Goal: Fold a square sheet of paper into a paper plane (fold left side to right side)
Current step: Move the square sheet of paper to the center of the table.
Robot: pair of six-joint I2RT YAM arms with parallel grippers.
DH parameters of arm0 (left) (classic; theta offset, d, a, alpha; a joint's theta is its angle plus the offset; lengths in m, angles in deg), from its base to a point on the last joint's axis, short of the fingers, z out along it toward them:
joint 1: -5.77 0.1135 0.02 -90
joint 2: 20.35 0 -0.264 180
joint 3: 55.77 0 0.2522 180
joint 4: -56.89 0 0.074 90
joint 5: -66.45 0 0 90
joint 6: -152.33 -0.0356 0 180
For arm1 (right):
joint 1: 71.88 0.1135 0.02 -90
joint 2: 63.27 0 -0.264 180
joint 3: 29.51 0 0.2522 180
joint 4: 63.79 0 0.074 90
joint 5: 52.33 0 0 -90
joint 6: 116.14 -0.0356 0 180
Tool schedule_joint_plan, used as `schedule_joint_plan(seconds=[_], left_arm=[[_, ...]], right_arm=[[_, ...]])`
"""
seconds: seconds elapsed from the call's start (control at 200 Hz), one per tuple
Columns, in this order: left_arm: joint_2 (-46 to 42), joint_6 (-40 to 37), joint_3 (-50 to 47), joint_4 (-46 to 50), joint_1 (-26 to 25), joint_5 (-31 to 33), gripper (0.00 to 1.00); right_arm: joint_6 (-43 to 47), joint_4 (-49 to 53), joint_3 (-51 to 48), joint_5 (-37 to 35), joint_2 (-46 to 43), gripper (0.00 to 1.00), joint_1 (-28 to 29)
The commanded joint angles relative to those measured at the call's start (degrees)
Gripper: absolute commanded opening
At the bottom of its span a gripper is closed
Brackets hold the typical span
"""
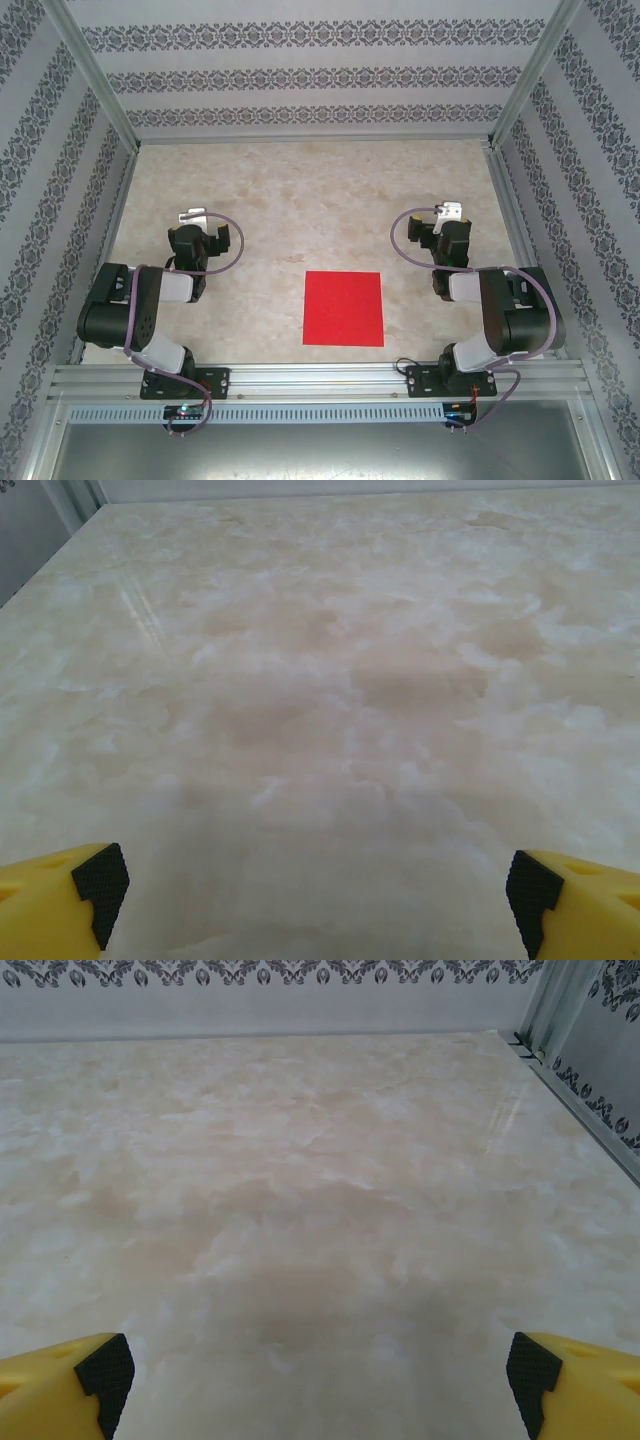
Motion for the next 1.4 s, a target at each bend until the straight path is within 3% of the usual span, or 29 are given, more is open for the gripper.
schedule_joint_plan(seconds=[0.0, 0.615, 0.704, 0.749, 0.854, 0.909, 0.969, 1.154, 1.299, 1.394], left_arm=[[0.29, 0.3, 0.26, -2.91, 0.66, -0.71, 1.0], [-0.22, 0.29, 0.24, -2.91, 0.65, -0.65, 1.0], [-6.62, 0.31, 0.18, 2.6, 0.21, 1.44, 1.0], [-11.55, 0.43, 0.33, 7.14, -0.31, 2.88, 1.0], [-22.24, 1.82, 2.65, 20.12, -1.43, 4.2, 1.0], [-26.56, 4.44, 3.89, 26.52, -2.16, 4.19, 1.0], [-30.62, 9.72, 5.46, 33.51, -2.25, 1.88, 1.0], [-36.06, 26.69, 7.69, 45.22, -2.26, -9.79, 1.0], [-35.69, 35.15, 7.32, 46.55, -2.92, -22.14, 1.0], [-34.92, 38.83, 5.03, 43.91, -4.99, -25.76, 1.0]], right_arm=[[-0.29, -1.88, 0.27, -0.81, -0.19, 0.98, 0.39], [-0.55, -2.04, 0.24, -1.25, -0.44, 0.98, 0.31], [-2.15, 0.1, -0.21, -4.64, -3.0, 0.98, 0.22], [-1.35, -3.67, -1.2, -4.94, -2.84, 0.98, 0.66], [3.42, -6.65, -3.39, -11.94, -4.04, 0.98, 5.86], [4.51, 1.61, 0.21, -17.11, -8.39, 0.98, 8.43], [3.42, 15.51, 4.27, -14.98, -14.13, 0.98, 8.5], [-7.17, 36.41, 10.03, -7.65, -26.55, 0.98, 11.26], [-13.34, 59.77, 18.42, -1.02, -29.61, 0.98, 19.43], [-16.3, 71.84, 22.38, 0.83, -27.7, 0.98, 27.2]])
